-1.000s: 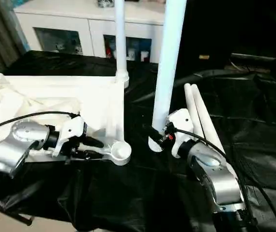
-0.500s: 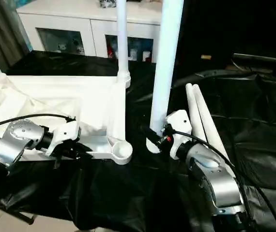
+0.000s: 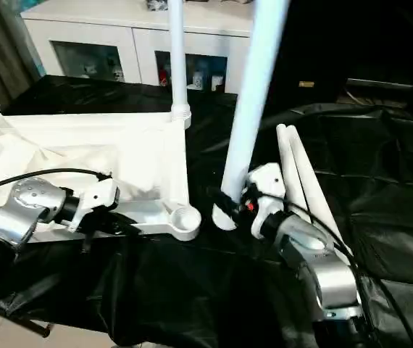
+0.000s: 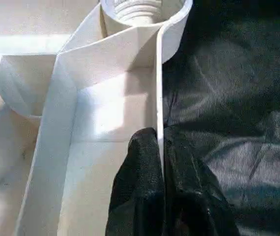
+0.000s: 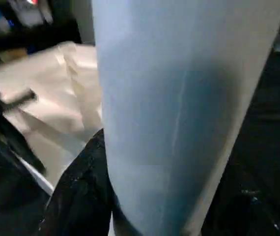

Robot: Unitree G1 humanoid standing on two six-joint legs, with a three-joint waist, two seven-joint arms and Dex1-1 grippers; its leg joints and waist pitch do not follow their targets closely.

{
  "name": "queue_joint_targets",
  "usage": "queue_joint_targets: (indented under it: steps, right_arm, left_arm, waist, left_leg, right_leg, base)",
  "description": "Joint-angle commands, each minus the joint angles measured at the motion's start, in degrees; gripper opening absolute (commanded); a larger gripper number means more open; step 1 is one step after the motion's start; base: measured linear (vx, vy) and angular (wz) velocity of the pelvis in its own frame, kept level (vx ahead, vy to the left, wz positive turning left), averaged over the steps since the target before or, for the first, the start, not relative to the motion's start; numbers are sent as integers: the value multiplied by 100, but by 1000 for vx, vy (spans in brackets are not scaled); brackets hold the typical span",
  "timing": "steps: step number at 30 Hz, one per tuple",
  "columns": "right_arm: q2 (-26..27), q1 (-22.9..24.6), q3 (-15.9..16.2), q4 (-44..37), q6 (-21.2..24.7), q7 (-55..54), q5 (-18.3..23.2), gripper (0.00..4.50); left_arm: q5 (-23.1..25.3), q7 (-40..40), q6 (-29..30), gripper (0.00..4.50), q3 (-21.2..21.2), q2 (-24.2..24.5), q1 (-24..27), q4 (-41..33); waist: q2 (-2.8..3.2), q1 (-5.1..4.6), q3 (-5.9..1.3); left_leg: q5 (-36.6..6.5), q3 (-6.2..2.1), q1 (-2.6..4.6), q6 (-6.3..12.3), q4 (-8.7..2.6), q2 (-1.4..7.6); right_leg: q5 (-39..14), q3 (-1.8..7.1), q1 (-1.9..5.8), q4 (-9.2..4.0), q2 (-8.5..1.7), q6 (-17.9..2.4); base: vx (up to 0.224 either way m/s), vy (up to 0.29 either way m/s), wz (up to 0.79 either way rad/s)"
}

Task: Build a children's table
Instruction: Insert table leg to table base

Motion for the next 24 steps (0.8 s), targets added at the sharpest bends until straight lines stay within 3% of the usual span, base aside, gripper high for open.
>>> queue_joint_targets:
  steps: [1,5,6,7,11,14,24]
  right_arm:
    - [49,-199,53,-37,91,177,138,188]
    - [123,-418,287,247,69,250,-40,188]
    - [158,-549,383,471,94,199,-157,188]
    - [166,-579,407,530,92,180,-193,188]
    - [253,-800,499,968,37,36,-378,188]
    - [293,-948,569,1284,-93,19,-533,188]
    - [262,-1143,765,1798,-2,314,-653,188]
  left_arm:
    - [-277,148,-69,0,188,-223,-14,-30]
    - [-183,425,-212,0,182,-493,-1,162]
    - [-119,565,-235,0,178,-611,2,249]
    - [-110,601,-258,0,180,-637,4,265]
    - [-151,781,-348,0,266,-830,21,304]
    - [-11,781,-372,0,182,-806,73,297]
    - [515,694,-303,0,-125,-542,18,373]
  waist:
    - [5,11,-346]
    - [-17,29,-335]
    - [-81,18,-332]
    - [-41,37,-331]
    - [-108,43,-319]
    - [-77,53,-310]
    - [-80,3,-293]
  left_leg:
    - [-601,13,58,139,-397,178]
    - [-639,28,64,104,-407,189]
    - [-641,46,64,101,-407,190]
    - [-645,45,68,78,-410,186]
    - [-688,67,62,65,-425,196]
    - [-750,71,78,41,-431,203]
    - [-1029,64,86,-49,-477,219]
  right_leg:
    - [906,207,282,-368,-342,-1535]
    - [614,208,273,-392,-355,-1502]
    - [596,210,266,-403,-341,-1491]
    - [492,206,261,-400,-354,-1482]
    - [229,213,247,-425,-369,-1385]
    - [72,215,219,-435,-370,-1307]
    - [-201,218,204,-465,-371,-1234]
  base:
    - [0,0,0]
    - [0,0,0]
    - [0,0,0]
    - [0,0,0]
    - [0,0,0]
    - [0,0,0]
    - [0,0,0]
